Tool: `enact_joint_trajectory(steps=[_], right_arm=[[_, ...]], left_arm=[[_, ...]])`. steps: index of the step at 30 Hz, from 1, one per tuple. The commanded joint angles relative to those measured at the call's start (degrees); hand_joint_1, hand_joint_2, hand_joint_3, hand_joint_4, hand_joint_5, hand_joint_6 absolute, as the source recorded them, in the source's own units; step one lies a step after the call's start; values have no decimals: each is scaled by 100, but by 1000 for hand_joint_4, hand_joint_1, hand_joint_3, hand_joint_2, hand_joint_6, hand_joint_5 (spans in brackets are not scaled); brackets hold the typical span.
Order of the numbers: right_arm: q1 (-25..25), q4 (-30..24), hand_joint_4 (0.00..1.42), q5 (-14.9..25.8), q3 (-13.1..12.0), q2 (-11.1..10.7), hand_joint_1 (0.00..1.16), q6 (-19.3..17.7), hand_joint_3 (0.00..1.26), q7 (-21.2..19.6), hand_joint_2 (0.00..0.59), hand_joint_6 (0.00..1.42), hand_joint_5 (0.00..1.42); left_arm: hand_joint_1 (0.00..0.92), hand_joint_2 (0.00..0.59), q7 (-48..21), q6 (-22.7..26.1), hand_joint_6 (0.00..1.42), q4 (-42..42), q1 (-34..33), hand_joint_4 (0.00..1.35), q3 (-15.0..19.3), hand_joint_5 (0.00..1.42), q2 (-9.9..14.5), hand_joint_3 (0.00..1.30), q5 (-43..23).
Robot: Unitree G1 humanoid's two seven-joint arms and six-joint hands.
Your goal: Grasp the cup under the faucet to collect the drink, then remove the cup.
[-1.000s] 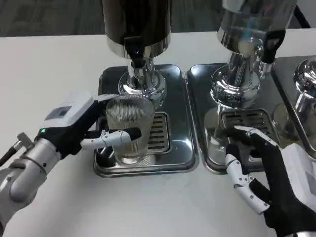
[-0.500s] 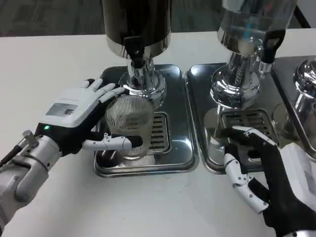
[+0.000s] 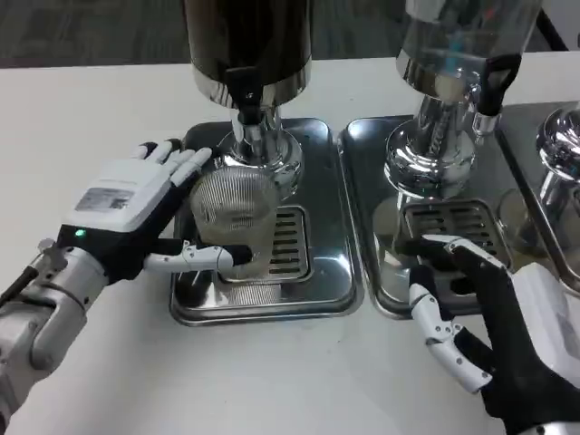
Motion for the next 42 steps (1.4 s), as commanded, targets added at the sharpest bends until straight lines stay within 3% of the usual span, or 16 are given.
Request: enact_joint_trajectory(steps=[1, 8, 22, 34, 42], right_arm=[[-78, 54, 323, 58, -13, -32, 368, -3, 418, 73, 462, 408, 328], [-150, 85, 323, 93, -13, -56, 372, 7, 419, 93, 462, 408, 331], [-107, 16, 323, 146, -47, -122, 378, -57, 419, 61, 461, 408, 343], [-85, 28, 323, 138, -62, -128, 380, -75, 411, 34, 461, 408, 354], [-48, 21, 323, 158, -80, -122, 381, -68, 407, 41, 461, 408, 355]], left_arm=[[0, 58, 180, -170, 0, 52, 73, 0, 80, 0, 7, 16, -189], [0, 60, 172, -224, 0, 137, 30, 0, 78, 0, -11, 0, -282], [0, 87, 183, -274, 0, 1120, -417, 0, -274, 0, -370, 0, -159], [0, 143, 308, -776, 0, 1261, -551, 0, -299, 0, -470, 4, -192], [0, 150, 215, -783, 0, 1418, -700, 0, -296, 0, -550, 5, -224]])
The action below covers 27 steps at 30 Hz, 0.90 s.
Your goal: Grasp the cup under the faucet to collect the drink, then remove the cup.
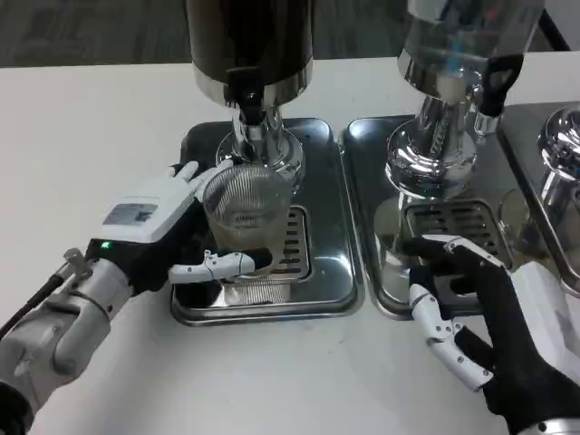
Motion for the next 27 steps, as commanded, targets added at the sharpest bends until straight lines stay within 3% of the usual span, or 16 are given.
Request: enact_joint_trajectory(steps=[1, 20, 27], right_arm=[[45, -67, 323, 41, -31, -19, 381, -62, 407, 5, 461, 408, 355], [-54, 12, 332, 134, -30, -37, 373, -60, 413, 40, 447, 388, 356], [-60, 12, 332, 110, -18, -36, 370, -63, 430, 25, 446, 368, 356]], left_arm=[[0, 150, 59, -41, 0, 89, -221, 0, -27, 0, -62, 5, -57], [0, 94, -78, 16, 0, -447, 78, 0, 136, 0, 426, 0, -145], [0, 56, -35, -268, 0, -736, 318, 0, 293, 0, 618, 0, -386]])
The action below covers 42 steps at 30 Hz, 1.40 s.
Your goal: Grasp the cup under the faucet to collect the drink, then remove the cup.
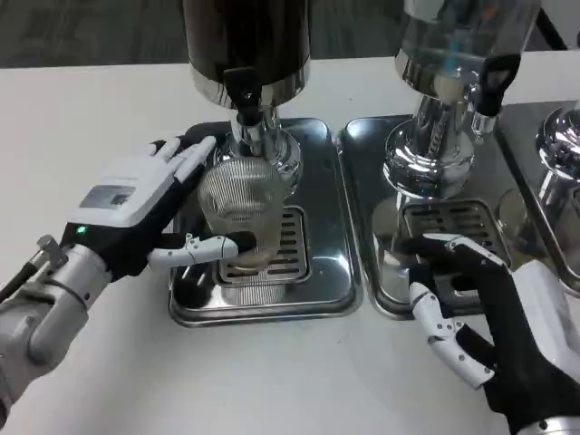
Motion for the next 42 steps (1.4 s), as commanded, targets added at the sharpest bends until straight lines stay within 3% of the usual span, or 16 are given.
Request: enact_joint_trajectory(steps=[1, 8, 14, 18, 22, 25, 28, 32, 37, 42], right_arm=[[-25, -9, 332, 7, 3, -30, 370, -63, 432, 26, 446, 356, 356], [-74, 51, 332, 9, 42, -20, 369, -67, 438, 22, 446, 350, 356], [-110, 92, 332, 38, 44, -16, 369, -82, 439, 7, 446, 350, 356], [-132, 95, 332, 53, 32, -20, 369, -105, 439, -7, 446, 350, 356], [-175, 94, 332, 74, 35, -14, 369, -131, 436, -6, 446, 349, 356], [-221, 120, 332, 94, 41, -14, 369, -153, 422, -4, 446, 348, 356], [-272, 155, 332, 111, 47, -18, 368, -169, 420, -8, 446, 346, 356], [-351, 223, 332, 147, 59, -22, 368, -192, 419, -23, 446, 342, 356], [-469, 349, 357, 172, 96, 9, 368, -234, 412, -44, 446, 324, 356], [-568, 500, 372, 192, 139, 66, 368, -290, 406, -87, 448, 310, 356]], left_arm=[[0, 54, -20, -216, 0, -238, 193, 0, 176, 0, 218, 0, -196], [0, 36, 7, -558, 0, -510, 503, 0, 475, 0, 428, 0, -502], [0, 33, -102, -1094, 0, -940, 973, 0, 942, 0, 732, 0, -939], [0, 33, -649, -1733, 10, -998, 1236, 0, 1377, 0, 899, 45, -1807], [0, 45, -1583, -2262, 117, -1032, 1394, 0, 1818, 28, 966, 110, -3054], [0, 47, -2931, -2183, 168, -1099, 1358, 57, 2037, 95, 924, 155, -4477], [0, 53, -4252, -1793, 183, -1207, 1243, 104, 2280, 130, 844, 194, -5628], [0, 67, -6368, -290, 230, -1336, 835, 156, 2669, 182, 756, 235, -7110], [0, 75, -8046, 1436, 244, -1160, 160, 189, 3013, 207, 795, 266, -7713], [0, 61, -8950, 2571, 238, -791, -454, 215, 3262, 223, 738, 288, -7692]])
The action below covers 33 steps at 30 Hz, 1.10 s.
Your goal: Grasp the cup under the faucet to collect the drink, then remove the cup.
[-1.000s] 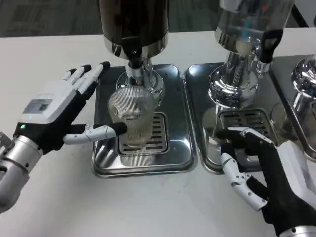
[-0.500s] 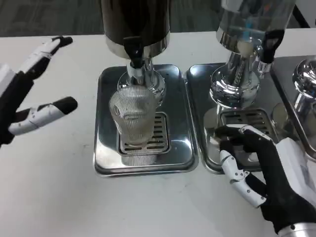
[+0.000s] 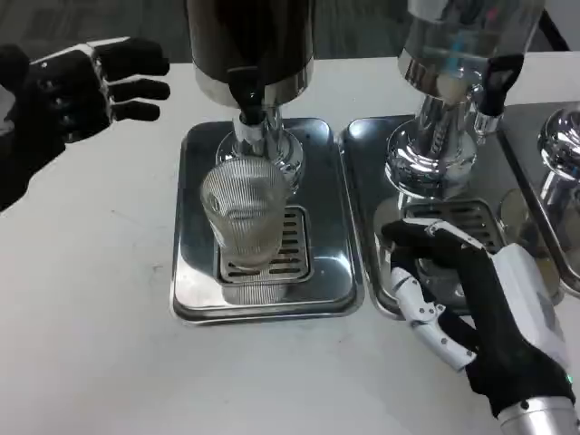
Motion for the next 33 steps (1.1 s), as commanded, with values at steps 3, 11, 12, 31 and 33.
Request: enact_joint_trajectory(steps=[3, 11, 12, 31, 33], right_arm=[[-132, 251, 374, 78, 43, 78, 369, -165, 406, -96, 453, 309, 356], [-227, 455, 385, 131, 79, 172, 376, -226, 405, -192, 461, 302, 366], [-239, 485, 385, 135, 92, 195, 376, -232, 405, -214, 461, 302, 366], [-224, 513, 414, 155, 188, 362, 381, -290, 419, -377, 461, 302, 381], [-199, 495, 414, 151, 188, 368, 381, -284, 419, -378, 461, 302, 382]], left_arm=[[0, 60, -822, 1061, 238, 452, -693, 216, 278, 225, -101, 289, 80], [0, 61, -999, 1291, 240, 889, -1246, 226, 396, 229, -269, 285, 451], [0, 61, -1006, 1295, 240, 952, -1311, 226, 394, 229, -298, 285, 496], [0, 62, -699, 1135, 220, 1630, -1980, 240, 588, 241, -1002, 290, 1099], [0, 62, -667, 1146, 220, 1653, -2012, 241, 616, 242, -1061, 291, 1100]])
